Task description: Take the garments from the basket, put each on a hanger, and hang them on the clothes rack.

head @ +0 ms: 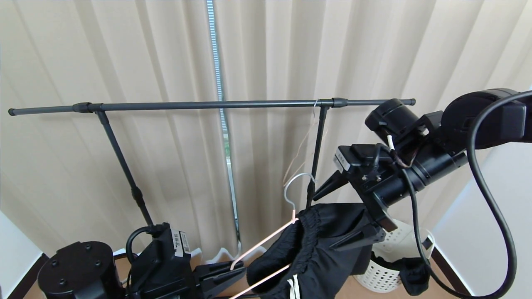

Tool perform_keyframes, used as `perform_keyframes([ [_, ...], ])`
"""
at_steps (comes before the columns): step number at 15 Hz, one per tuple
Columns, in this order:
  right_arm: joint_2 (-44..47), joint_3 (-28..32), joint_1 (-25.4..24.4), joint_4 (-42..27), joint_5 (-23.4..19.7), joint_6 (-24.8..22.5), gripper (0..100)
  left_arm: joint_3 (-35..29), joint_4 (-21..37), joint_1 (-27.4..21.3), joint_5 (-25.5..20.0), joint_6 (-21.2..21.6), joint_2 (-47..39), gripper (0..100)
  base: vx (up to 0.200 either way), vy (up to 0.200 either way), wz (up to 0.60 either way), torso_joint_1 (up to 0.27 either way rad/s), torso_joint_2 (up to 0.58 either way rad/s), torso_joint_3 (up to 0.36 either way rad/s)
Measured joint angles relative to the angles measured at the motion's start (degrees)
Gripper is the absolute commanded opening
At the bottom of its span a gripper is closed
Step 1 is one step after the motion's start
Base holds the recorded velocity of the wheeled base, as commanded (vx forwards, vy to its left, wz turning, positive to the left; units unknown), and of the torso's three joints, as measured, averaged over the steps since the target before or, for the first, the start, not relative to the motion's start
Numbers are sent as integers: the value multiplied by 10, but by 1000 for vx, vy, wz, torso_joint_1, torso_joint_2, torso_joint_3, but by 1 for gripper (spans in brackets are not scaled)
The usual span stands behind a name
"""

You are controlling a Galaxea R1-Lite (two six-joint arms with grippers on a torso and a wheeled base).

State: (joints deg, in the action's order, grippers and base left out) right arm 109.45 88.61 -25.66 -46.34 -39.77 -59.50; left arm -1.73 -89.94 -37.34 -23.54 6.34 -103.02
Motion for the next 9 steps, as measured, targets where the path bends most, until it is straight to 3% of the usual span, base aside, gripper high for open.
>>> perform_keyframes([
  [9, 33, 7, -27, 24, 0, 18, 100, -2, 0, -3, 0, -1, 1, 0, 0, 0, 0, 0, 0, 0],
])
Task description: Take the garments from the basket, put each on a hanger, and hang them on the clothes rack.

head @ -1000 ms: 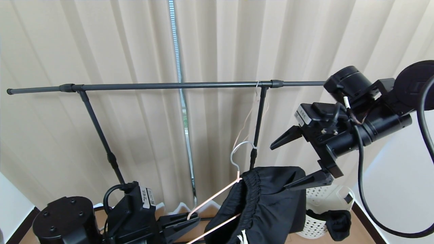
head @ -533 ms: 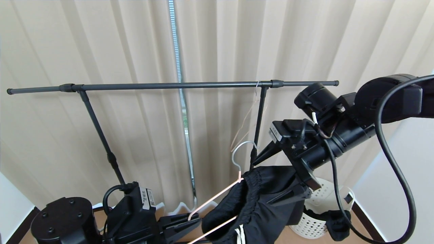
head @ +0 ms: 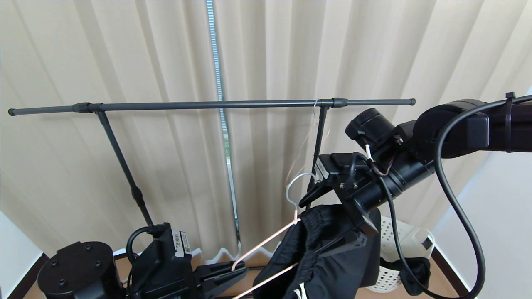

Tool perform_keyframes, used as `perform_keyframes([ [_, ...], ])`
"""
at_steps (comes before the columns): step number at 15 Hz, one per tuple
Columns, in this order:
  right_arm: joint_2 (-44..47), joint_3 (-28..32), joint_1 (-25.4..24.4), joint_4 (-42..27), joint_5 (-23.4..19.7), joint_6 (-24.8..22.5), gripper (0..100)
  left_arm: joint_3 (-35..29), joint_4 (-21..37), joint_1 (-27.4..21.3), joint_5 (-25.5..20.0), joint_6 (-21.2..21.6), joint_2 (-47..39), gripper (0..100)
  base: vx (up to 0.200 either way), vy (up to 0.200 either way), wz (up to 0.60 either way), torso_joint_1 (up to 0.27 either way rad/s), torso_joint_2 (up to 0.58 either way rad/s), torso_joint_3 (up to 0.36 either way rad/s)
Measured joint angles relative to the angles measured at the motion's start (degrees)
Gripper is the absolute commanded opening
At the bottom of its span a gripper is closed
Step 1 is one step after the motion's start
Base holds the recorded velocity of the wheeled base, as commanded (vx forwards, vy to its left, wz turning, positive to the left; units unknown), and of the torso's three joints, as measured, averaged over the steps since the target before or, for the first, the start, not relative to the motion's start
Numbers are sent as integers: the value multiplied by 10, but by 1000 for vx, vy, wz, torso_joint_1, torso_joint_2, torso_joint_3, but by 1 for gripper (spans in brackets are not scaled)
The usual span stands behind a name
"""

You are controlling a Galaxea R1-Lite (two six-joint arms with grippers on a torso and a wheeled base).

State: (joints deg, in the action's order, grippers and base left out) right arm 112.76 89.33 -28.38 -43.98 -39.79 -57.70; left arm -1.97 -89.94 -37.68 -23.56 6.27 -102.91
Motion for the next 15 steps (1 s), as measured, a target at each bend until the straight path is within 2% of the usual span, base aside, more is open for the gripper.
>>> perform_keyframes([
  [1, 0, 0, 0, 1, 0, 3, 0, 0, 0, 0, 0, 0, 0, 0, 0, 0, 0, 0, 0, 0],
  [11, -14, -7, -1, 0, 1, 2, 0, -4, -1, 3, 0, -1, -3, 0, 0, 0, 0, 0, 0, 0],
  [12, -15, -9, -1, 0, 1, 2, 0, -3, -1, 3, 0, 0, -3, 100, 0, 0, 0, 0, 0, 0],
  [15, -25, -11, 0, 0, 5, 4, 0, -3, -1, 4, 0, -2, -4, 100, 0, 0, 0, 0, 0, 0],
])
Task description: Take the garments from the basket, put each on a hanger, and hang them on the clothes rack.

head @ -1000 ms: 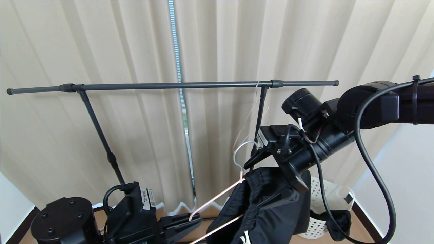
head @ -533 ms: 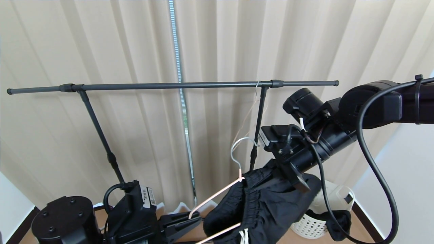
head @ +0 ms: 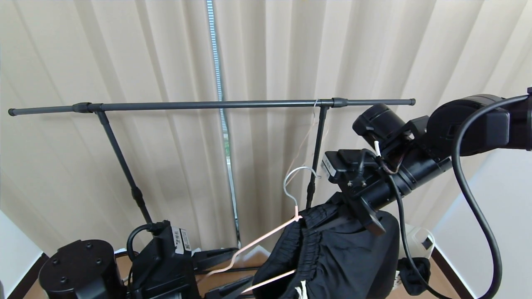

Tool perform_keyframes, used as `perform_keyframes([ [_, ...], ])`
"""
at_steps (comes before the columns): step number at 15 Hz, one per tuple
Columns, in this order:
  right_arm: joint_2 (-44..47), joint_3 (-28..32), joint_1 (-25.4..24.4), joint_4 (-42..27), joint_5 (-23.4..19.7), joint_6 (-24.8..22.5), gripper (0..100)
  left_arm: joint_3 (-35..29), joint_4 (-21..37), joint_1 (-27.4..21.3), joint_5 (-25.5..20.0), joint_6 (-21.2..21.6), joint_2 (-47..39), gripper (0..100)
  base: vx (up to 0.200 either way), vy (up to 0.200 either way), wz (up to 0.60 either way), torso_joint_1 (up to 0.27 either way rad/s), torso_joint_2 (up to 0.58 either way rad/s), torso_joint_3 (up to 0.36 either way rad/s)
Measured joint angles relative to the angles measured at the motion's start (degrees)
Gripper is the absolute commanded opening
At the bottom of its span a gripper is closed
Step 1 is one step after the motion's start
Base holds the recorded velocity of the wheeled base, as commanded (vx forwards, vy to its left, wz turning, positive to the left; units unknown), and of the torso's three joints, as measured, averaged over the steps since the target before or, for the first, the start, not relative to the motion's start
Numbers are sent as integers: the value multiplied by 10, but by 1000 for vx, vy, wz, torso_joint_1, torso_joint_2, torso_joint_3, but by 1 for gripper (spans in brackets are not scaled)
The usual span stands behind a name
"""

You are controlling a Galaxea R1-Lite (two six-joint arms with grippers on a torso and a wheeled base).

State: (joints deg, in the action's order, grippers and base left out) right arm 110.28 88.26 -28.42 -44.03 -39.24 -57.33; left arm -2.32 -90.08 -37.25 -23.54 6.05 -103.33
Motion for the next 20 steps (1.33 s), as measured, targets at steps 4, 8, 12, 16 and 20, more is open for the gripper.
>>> perform_keyframes([
  [4, -24, 13, 7, 3, 67, 5, 0, -4, 1, 49, -21, 0, -8, 100, 0, 0, 0, 0, 0, 0],
  [8, -46, 45, 18, 40, 216, 14, 0, -27, 1, 137, -88, -15, -24, 100, 0, 0, 0, 0, 0, 0],
  [12, -59, 71, 7, 50, 318, 51, 0, -51, 1, 149, -78, -57, -58, 100, 0, 0, 0, 0, 0, 0],
  [16, -68, 68, -2, 91, 367, 83, 0, -84, 2, 148, -48, -137, -88, 100, 0, 0, 0, 0, 0, 0],
  [20, -72, 64, -16, 112, 376, 212, 0, -116, 2, 123, 20, -174, -122, 100, 0, 0, 0, 0, 0, 0],
])
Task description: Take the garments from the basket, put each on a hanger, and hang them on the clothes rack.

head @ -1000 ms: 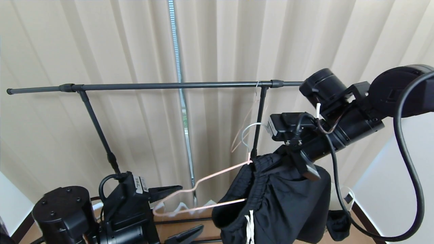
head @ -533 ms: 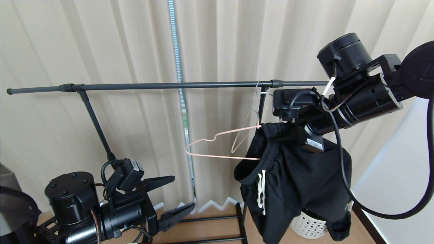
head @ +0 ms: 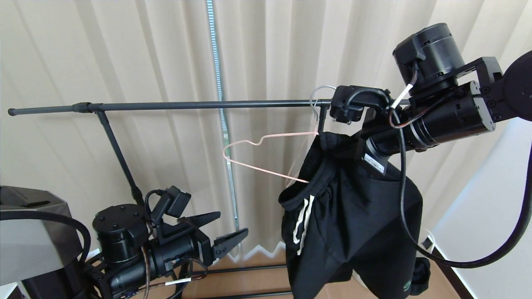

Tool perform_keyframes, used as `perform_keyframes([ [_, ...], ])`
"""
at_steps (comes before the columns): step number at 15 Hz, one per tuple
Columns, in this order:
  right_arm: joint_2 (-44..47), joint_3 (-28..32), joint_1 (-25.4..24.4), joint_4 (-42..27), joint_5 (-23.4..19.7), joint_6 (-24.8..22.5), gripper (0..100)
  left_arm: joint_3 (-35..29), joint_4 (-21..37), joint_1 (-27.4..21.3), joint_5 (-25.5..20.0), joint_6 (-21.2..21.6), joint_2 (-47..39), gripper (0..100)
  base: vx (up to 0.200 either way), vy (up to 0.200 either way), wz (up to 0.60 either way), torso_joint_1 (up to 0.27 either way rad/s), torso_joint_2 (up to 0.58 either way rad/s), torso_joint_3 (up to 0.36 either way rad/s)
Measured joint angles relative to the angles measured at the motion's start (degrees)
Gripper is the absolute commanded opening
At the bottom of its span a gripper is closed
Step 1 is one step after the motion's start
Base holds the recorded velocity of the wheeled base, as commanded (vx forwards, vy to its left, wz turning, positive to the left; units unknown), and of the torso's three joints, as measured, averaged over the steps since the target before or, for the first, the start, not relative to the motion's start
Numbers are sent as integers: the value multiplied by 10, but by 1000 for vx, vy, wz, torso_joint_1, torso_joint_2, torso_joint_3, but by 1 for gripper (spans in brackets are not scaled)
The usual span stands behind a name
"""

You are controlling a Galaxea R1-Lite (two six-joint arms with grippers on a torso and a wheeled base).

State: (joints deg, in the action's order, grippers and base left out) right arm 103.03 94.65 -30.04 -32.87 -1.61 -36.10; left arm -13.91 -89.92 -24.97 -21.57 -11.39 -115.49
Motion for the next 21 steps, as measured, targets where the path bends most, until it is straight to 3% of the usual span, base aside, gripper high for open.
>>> perform_keyframes([
  [2, -5, -3, -5, 0, -4, 34, 0, -23, 0, -22, 58, -19, -16, 100, 0, 0, 0, 0, 0, 0],
  [4, -16, -18, -5, 0, -48, 45, 0, -64, 10, -39, 149, -29, -31, 100, 0, 0, 0, 0, 0, 0],
  [6, -33, -40, -7, 0, -97, 46, 0, -96, 19, -55, 187, -39, -45, 100, 0, 0, 0, 0, 0, 0],
  [8, -50, -63, -6, 0, -131, 45, 0, -105, 20, -59, 189, -43, -53, 100, 0, 0, 0, 0, 0, 0],
  [12, -68, -96, -14, 0, -156, 44, 0, -105, 20, -75, 189, -44, -61, 100, 0, 0, 0, 0, 0, 0],
  [21, -80, -102, -19, 0, -223, 43, 0, -87, 10, -113, 189, -42, -82, 100, 0, 0, 0, 0, 0, 0],
])
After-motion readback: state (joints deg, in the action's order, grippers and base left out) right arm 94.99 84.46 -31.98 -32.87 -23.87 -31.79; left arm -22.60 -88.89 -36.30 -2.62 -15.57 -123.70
